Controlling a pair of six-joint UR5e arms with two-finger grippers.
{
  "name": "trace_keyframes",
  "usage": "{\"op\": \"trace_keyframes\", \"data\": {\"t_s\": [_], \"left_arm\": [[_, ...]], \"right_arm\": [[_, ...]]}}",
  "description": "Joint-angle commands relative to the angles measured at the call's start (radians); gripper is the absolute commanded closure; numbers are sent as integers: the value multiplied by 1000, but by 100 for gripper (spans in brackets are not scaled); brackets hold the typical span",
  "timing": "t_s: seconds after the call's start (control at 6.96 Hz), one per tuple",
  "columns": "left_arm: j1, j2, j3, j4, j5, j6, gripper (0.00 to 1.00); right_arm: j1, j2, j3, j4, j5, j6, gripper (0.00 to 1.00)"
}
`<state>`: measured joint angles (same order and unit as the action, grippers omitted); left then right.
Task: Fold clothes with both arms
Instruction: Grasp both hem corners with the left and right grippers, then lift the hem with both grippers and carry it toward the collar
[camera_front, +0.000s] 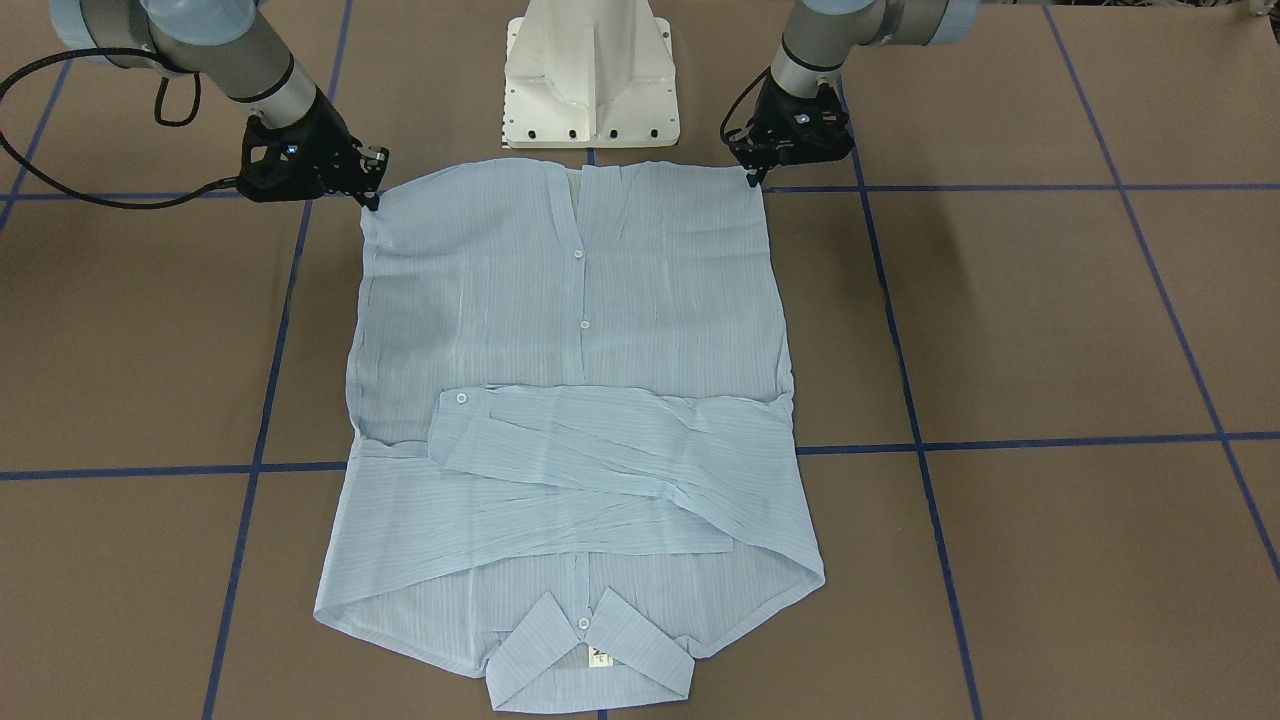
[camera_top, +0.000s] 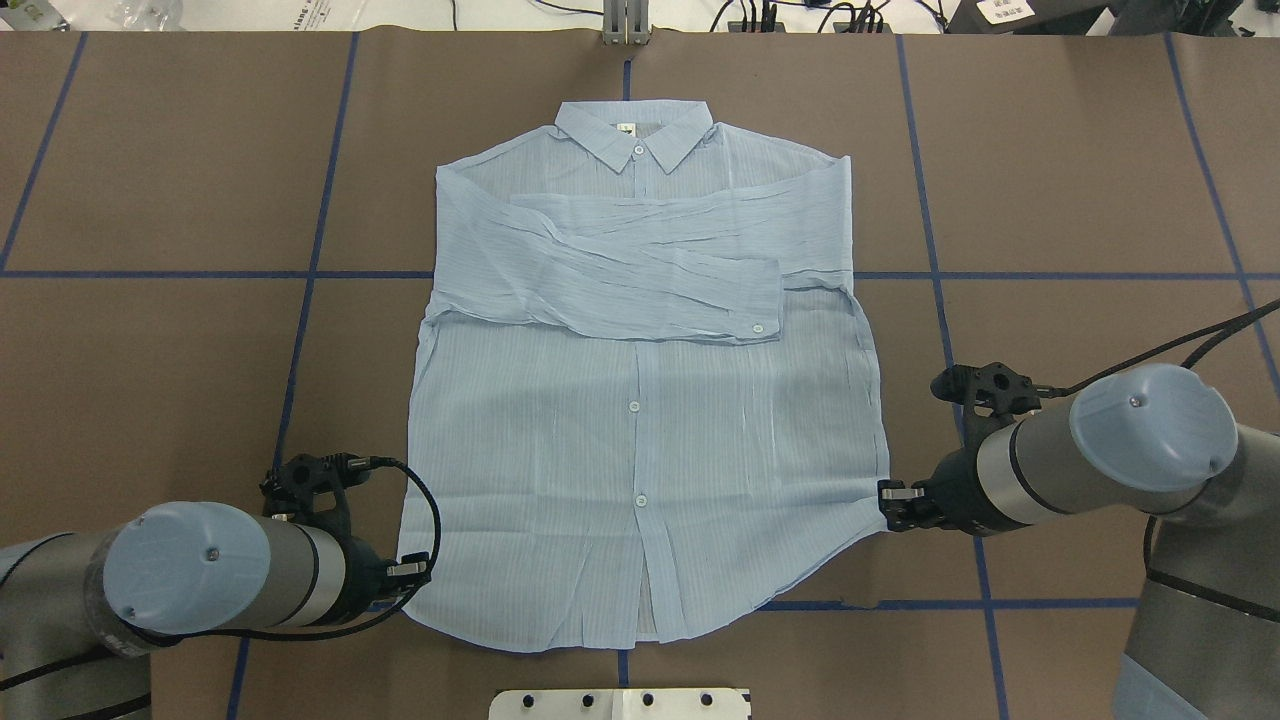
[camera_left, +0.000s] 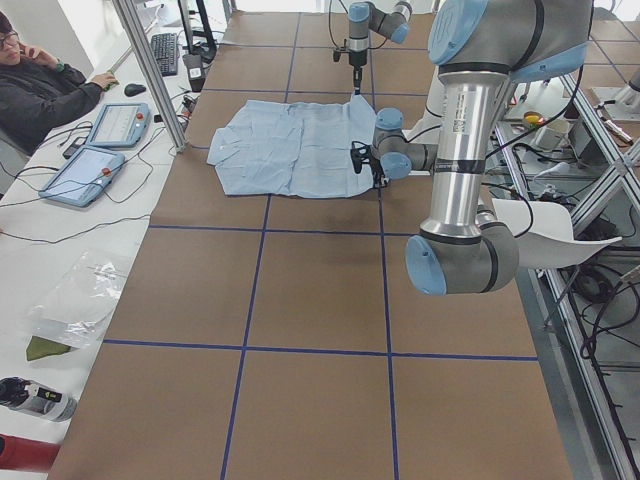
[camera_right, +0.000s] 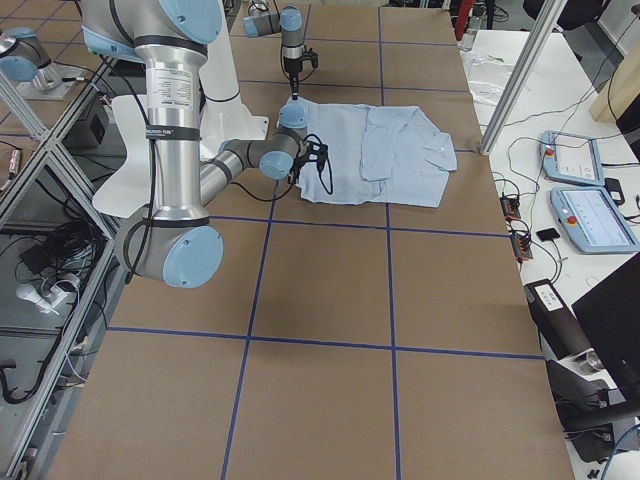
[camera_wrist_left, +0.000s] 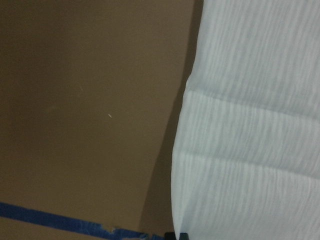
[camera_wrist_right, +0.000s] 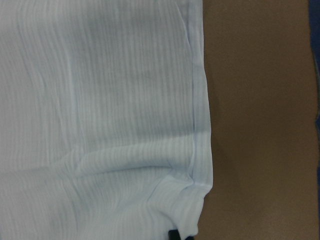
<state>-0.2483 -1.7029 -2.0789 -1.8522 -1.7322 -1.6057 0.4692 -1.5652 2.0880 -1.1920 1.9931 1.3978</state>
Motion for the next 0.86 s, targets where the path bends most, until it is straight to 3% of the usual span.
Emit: {"op": "trace_keyframes", "data": {"t_s": [0.0, 0.72], "left_arm": [[-38, -59, 0, -5, -1, 61, 100], [-111, -43, 5, -4, -50, 138, 100]], "right_arm": [[20, 7, -2, 0, 24, -2, 100], [109, 5, -2, 2, 92, -11, 100]]}}
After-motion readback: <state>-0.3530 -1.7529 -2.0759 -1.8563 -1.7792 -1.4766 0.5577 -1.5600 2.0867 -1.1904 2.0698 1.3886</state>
